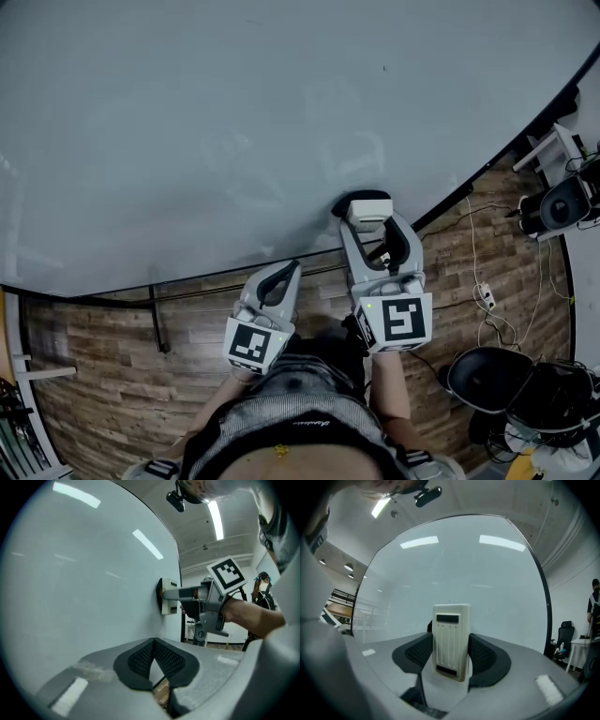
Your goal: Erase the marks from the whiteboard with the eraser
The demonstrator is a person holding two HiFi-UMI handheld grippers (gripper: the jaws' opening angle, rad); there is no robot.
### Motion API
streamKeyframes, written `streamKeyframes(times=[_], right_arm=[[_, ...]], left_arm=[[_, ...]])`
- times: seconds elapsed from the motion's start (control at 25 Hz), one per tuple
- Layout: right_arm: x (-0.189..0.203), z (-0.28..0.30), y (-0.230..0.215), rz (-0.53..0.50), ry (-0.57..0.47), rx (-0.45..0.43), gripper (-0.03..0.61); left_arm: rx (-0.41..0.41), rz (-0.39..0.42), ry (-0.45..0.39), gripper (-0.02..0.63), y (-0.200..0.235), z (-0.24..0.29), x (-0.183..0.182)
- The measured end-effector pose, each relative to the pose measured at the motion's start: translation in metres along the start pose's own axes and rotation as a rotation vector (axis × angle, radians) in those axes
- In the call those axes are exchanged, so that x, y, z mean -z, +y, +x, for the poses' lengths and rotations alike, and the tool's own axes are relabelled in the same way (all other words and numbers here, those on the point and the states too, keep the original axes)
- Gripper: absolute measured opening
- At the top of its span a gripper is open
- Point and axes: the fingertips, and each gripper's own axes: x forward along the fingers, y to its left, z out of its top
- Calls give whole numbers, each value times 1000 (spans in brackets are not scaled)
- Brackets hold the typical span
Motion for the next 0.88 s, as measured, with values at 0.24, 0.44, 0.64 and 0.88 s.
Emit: streamKeyframes(times=[0.24,0.44,0.64,0.88], right_arm=[[-89,-8,-10,-52,-234,40,245],[-101,-4,-14,-69,-258,79,241],[-96,2,-3,-101,-220,80,238],[-71,2,11,-104,-154,70,238]], left_arm=[[-8,-28,-1,3,1,0,1],[-16,-17,-5,3,3,-3,2],[-26,-23,-8,3,15,-7,3],[7,17,-9,3,11,-11,3]])
